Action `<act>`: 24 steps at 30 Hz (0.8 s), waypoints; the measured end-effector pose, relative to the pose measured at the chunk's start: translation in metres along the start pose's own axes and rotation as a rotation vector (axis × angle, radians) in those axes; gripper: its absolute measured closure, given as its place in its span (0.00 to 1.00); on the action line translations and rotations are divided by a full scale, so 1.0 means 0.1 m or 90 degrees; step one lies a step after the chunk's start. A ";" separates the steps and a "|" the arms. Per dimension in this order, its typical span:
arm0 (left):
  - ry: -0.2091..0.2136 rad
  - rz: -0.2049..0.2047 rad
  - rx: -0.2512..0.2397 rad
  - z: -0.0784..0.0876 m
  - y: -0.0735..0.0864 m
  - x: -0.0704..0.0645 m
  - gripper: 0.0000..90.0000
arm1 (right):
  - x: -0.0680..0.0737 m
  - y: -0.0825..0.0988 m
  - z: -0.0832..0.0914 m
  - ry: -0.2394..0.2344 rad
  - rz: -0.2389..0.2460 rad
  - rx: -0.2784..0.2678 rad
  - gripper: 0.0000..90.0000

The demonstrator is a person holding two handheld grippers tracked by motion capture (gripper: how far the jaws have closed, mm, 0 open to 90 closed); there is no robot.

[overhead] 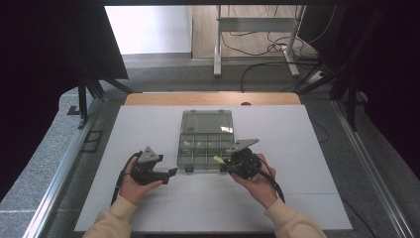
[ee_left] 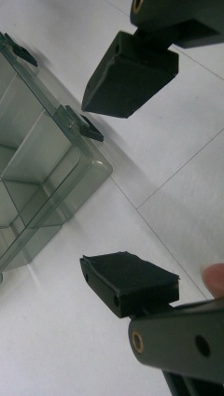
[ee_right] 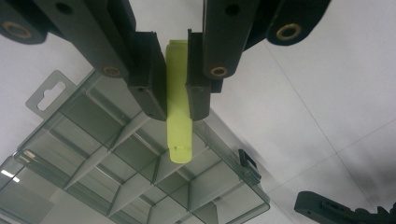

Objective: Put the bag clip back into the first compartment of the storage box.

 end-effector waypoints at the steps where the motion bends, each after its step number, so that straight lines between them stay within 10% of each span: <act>1: 0.000 0.001 -0.001 0.00 0.00 0.00 0.25 | 0.00 -0.01 0.00 0.001 0.000 0.000 0.87; 24: 0.001 -0.008 0.003 0.00 0.00 -0.01 0.25 | -0.08 -0.27 -0.20 0.014 0.006 0.001 0.87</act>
Point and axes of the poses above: each handheld gripper's, and its own axes: z roughly backward along the jaws, y roughly out of its underside, x roughly to its left, the point moved 10 cm from there along -z, roughly forward along the jaws, and after that the axes turned 1 degree about -y, right-handed, at the moved point
